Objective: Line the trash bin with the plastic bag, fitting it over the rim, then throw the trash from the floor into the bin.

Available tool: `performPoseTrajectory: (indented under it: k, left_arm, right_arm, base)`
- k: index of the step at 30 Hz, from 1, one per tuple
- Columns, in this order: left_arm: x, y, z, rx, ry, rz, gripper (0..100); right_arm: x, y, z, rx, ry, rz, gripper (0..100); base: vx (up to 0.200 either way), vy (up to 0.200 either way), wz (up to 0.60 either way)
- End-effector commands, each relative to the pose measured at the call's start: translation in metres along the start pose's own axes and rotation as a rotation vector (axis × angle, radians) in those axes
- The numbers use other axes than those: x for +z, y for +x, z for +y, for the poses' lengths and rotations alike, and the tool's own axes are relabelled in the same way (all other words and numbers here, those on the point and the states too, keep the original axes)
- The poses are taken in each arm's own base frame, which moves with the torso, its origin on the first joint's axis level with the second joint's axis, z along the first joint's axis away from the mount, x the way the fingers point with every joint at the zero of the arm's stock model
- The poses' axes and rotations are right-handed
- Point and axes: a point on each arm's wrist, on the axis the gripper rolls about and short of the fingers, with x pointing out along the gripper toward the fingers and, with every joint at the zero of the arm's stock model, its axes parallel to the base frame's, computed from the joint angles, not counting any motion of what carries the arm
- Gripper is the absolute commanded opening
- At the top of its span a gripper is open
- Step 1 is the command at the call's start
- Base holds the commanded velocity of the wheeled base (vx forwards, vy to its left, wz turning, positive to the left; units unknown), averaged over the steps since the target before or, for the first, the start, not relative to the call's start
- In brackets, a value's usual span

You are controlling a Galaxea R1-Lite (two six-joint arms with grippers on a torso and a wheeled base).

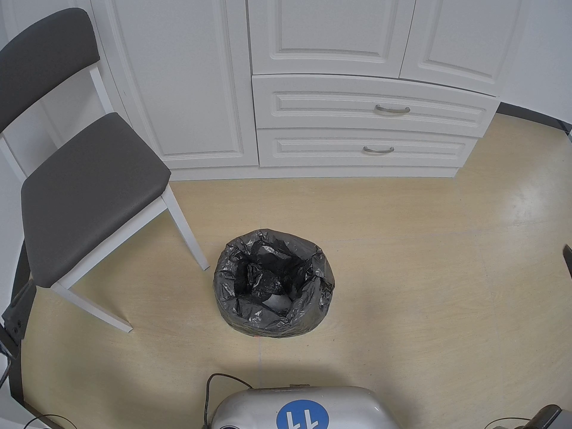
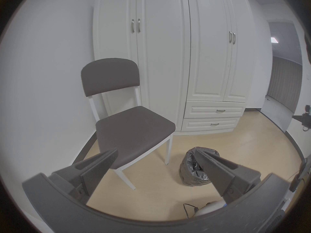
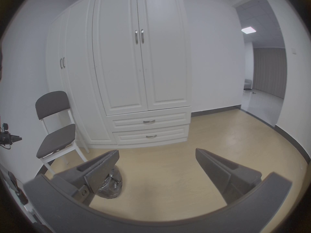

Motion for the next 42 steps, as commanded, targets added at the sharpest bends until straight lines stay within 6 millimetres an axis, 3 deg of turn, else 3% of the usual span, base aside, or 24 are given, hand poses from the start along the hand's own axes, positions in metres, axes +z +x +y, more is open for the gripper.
performPoseTrajectory:
  k: [1,7,8,13,25,30,42]
  left_arm:
    - [-0.047,-0.055,0.009,0.124,-0.055,-0.157,100]
    - [-0.068,-0.066,0.010,0.139,-0.052,-0.124,100]
    - [-0.083,-0.066,0.009,0.155,-0.050,-0.111,100]
    - [-0.119,-0.049,0.009,0.176,-0.037,-0.032,100]
    - [-0.120,-0.044,0.008,0.139,0.026,-0.101,100]
    - [-0.120,-0.044,0.008,0.130,-0.067,-0.102,100]
    - [-0.120,-0.044,0.008,0.159,-0.025,-0.107,100]
  right_arm:
    - [-0.071,-0.085,-0.017,-0.160,-0.001,-0.173,100]
    - [-0.088,-0.079,-0.019,-0.165,0.008,-0.115,100]
    - [-0.106,-0.074,-0.020,-0.162,-0.007,-0.050,100]
    - [-0.113,-0.074,-0.020,-0.125,0.015,0.016,100]
    - [-0.113,-0.074,-0.016,0.030,-0.012,0.030,100]
    - [-0.113,-0.074,-0.017,0.018,-0.016,0.030,100]
    - [-0.116,-0.074,-0.017,-0.007,-0.061,0.045,100]
  base:
    - [0.000,0.000,0.00]
    - [0.000,0.000,0.00]
    - [0.000,0.000,0.00]
    - [0.000,0.000,0.00]
    - [0.000,0.000,0.00]
    - [0.000,0.000,0.00]
    - [0.000,0.000,0.00]
